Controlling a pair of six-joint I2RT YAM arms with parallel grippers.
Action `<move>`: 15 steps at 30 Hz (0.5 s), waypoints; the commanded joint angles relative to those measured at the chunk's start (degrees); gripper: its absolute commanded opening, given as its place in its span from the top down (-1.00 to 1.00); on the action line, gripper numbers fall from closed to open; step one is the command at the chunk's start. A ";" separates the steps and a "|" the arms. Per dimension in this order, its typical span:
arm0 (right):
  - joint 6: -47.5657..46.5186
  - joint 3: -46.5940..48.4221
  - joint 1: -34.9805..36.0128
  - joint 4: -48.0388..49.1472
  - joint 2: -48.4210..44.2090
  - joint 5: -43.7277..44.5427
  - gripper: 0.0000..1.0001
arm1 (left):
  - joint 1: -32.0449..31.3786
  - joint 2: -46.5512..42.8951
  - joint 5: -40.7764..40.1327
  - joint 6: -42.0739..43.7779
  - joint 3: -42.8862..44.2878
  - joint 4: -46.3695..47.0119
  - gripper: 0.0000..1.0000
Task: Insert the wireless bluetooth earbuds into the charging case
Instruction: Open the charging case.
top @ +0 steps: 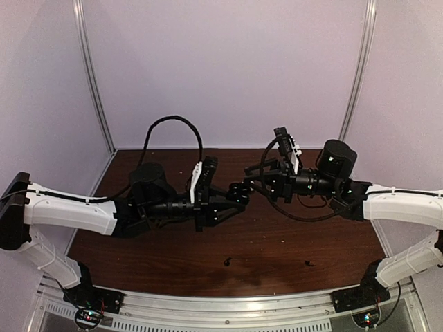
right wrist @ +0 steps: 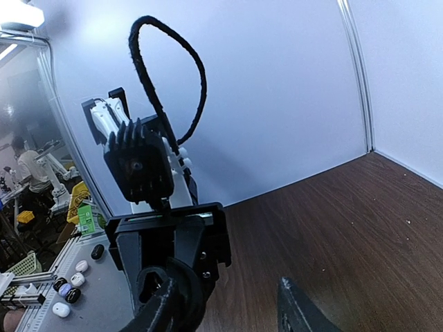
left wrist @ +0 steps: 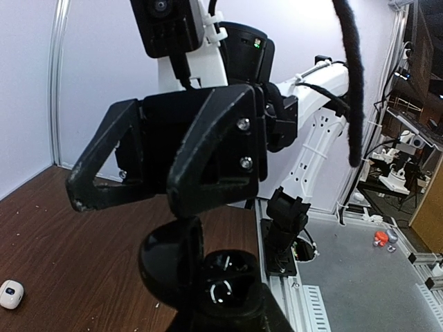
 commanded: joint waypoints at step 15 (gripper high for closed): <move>-0.81 0.17 -6.15 -17.59 -9.41 3.53 -0.06 | 2.01 -3.11 -2.94 -4.02 -5.37 4.07 0.84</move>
